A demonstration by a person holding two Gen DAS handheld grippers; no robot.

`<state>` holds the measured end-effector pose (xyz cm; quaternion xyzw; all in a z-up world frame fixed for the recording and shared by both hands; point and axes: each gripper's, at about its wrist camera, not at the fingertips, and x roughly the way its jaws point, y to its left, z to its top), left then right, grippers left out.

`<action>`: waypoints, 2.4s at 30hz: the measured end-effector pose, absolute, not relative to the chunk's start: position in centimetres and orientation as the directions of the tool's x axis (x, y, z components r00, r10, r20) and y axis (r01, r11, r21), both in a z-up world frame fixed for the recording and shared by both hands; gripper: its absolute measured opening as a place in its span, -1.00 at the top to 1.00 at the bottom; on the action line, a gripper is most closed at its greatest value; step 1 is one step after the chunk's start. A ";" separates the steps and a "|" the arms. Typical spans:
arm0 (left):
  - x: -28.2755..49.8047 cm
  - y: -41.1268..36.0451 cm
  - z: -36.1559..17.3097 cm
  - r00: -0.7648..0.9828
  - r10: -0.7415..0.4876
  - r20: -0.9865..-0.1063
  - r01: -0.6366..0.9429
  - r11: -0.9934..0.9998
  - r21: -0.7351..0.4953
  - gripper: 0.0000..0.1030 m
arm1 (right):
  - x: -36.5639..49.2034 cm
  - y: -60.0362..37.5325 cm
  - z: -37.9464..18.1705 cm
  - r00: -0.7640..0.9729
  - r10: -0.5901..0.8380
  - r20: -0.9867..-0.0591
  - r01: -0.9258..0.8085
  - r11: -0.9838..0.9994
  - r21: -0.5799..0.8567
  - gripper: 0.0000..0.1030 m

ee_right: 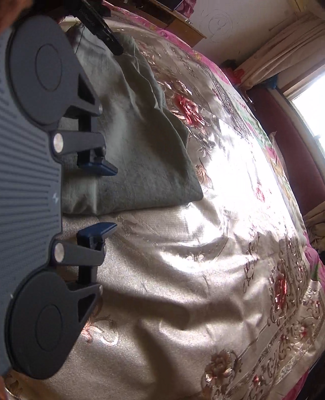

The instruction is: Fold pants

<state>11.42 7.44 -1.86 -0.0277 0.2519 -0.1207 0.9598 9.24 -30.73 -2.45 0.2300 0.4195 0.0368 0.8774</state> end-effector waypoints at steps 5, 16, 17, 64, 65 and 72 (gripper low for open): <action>11.4 6.0 -2.9 0.805 -0.312 -0.504 0.302 0.948 -0.104 0.18 | 9.6 -32.0 -3.4 0.614 0.384 -0.690 0.124 0.816 0.564 0.17; 11.9 7.1 -4.0 0.787 -0.308 -0.535 0.284 0.950 -0.130 0.16 | 11.1 -34.2 -5.5 0.630 0.533 -0.565 0.095 0.670 0.737 0.51; 11.9 7.1 -4.1 0.787 -0.305 -0.537 0.284 0.951 -0.125 0.16 | 11.1 -34.5 -5.9 0.634 0.551 -0.543 0.101 0.637 0.764 0.58; 5.6 19.8 -2.8 0.779 -0.282 -0.560 -0.022 0.881 -0.473 0.07 | 17.5 0.4 4.4 0.488 0.619 -0.615 -0.448 0.783 0.432 0.85; 5.9 19.7 -3.1 0.765 -0.300 -0.570 -0.020 0.874 -0.486 0.08 | 17.4 0.7 4.7 0.491 0.617 -0.615 -0.455 0.784 0.423 0.85; 4.9 20.8 -3.0 0.776 -0.291 -0.559 -0.059 0.849 -0.524 0.08 | 17.9 4.7 3.5 0.468 0.570 -0.676 -0.479 0.806 0.348 0.84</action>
